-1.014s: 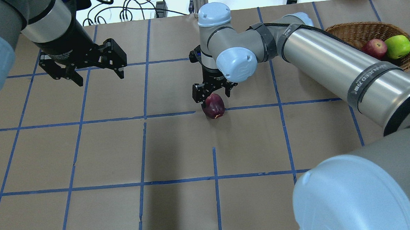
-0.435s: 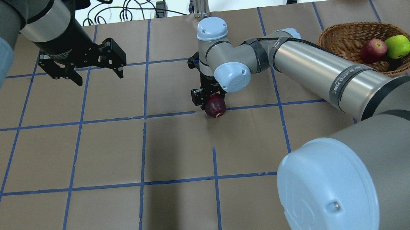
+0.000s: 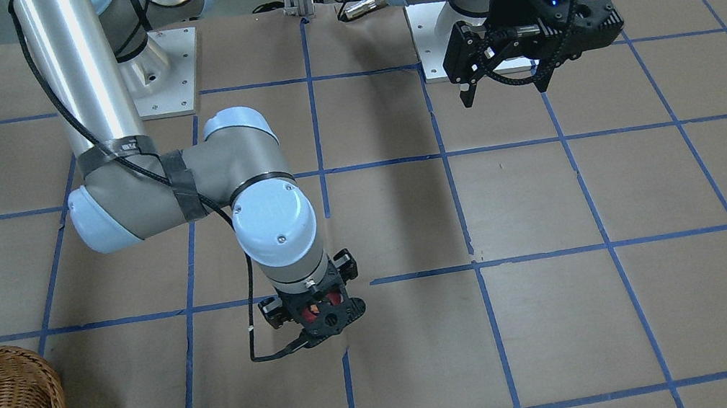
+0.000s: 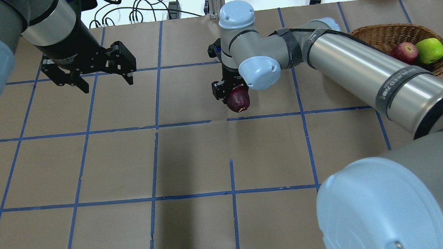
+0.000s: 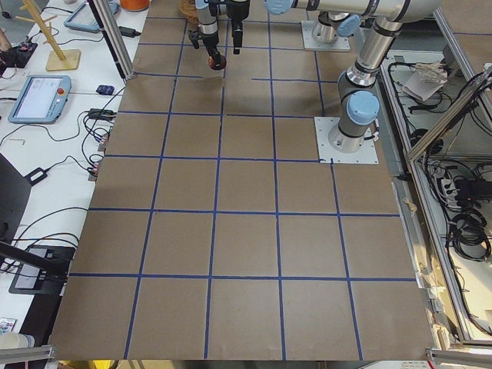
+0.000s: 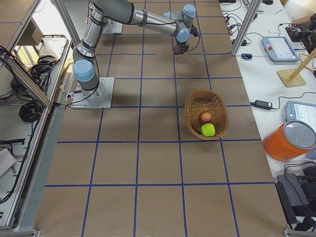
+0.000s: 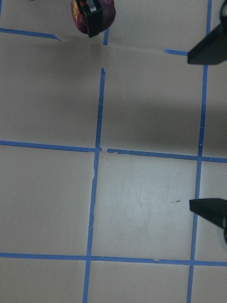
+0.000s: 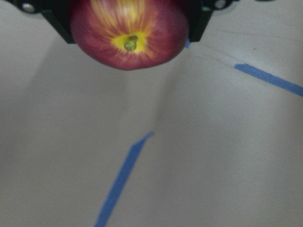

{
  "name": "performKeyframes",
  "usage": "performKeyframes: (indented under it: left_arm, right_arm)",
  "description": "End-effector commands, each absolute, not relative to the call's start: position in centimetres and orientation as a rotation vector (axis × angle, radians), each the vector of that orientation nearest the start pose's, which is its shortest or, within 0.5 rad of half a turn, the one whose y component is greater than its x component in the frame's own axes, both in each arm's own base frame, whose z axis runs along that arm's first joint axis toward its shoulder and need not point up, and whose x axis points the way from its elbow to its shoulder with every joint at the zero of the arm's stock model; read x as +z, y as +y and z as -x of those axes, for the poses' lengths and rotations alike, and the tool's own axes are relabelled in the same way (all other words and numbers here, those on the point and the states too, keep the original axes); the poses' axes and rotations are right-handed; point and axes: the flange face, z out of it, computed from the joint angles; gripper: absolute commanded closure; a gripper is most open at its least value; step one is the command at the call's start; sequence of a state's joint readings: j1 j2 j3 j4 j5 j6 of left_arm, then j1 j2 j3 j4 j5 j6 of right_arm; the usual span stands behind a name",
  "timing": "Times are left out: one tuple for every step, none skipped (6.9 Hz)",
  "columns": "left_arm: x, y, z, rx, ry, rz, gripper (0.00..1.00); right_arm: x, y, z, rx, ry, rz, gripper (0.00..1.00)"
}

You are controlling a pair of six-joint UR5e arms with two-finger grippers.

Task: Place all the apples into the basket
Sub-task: 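Carry the dark red apple to the basket and open the right gripper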

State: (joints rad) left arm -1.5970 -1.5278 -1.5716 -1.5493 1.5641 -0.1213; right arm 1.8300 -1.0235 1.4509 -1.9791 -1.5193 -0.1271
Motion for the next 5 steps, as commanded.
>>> performKeyframes:
  left_arm:
    - [51.0, -47.7, 14.1, -0.096, 3.148, 0.161, 0.00]
    - [51.0, -47.7, 14.1, -0.096, 3.146, 0.162, 0.00]
    - [51.0, -47.7, 14.1, -0.096, 3.148, 0.164, 0.00]
    - [51.0, -47.7, 14.3, -0.096, 3.148, 0.166, 0.00]
    - [51.0, -47.7, 14.2, -0.096, 3.148, 0.166, 0.00]
  right_arm:
    - [37.6, -64.1, -15.9, 0.019, 3.121, 0.295, 1.00]
    - [39.4, -65.2, -8.2, 0.018, 3.185, 0.122, 1.00]
    - [38.8, -65.8, -1.8, 0.042, 3.268, 0.027, 1.00]
    - [36.7, -66.5, 1.8, 0.101, 3.265, 0.071, 1.00]
    - [34.1, -67.7, 6.6, 0.096, 3.268, 0.050, 1.00]
